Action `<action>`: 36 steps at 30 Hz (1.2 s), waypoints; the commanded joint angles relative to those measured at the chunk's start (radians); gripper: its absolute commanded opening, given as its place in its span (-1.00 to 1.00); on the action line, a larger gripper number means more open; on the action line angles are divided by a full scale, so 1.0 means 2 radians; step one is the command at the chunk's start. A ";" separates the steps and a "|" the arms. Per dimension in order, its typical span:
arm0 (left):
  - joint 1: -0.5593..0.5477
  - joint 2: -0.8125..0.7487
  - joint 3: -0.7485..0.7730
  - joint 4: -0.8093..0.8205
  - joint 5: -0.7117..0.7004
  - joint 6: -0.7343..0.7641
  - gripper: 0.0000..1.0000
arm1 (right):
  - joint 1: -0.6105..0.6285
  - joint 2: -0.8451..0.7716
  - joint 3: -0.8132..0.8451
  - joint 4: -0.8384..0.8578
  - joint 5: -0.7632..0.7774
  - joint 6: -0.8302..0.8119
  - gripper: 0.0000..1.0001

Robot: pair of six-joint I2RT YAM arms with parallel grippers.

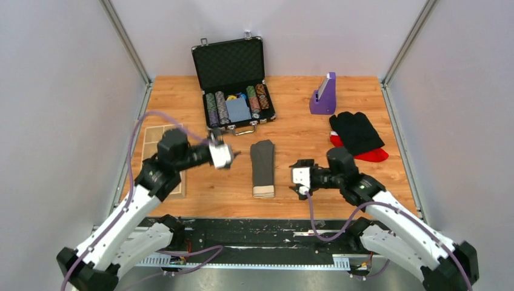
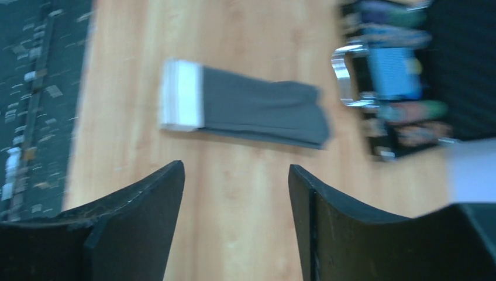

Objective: Roll the underwear
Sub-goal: Roll the underwear to the corner of the board.

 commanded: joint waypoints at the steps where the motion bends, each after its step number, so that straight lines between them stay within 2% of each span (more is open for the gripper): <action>1: -0.038 -0.075 -0.139 -0.094 0.121 0.340 0.43 | 0.042 0.056 -0.008 -0.014 -0.027 -0.072 0.27; 5: -0.062 -0.078 -0.171 -0.170 0.168 0.450 0.36 | 0.043 0.072 -0.037 0.050 -0.053 -0.111 0.21; 10: -0.066 -0.011 -0.212 -0.122 0.192 0.561 0.32 | 0.052 0.104 -0.075 0.082 -0.080 -0.165 0.13; 15: -0.073 0.081 -0.238 -0.017 0.188 0.599 0.35 | 0.053 0.163 -0.092 0.131 -0.086 -0.190 0.11; 20: -0.076 0.172 -0.229 0.058 0.173 0.624 0.27 | 0.053 0.195 -0.106 0.191 -0.085 -0.196 0.12; 26: -0.076 0.227 -0.205 0.056 0.176 0.662 0.18 | 0.053 0.211 -0.117 0.215 -0.104 -0.211 0.15; 36: -0.076 0.278 -0.184 0.032 0.195 0.735 0.08 | 0.053 0.285 -0.084 0.218 -0.101 -0.247 0.05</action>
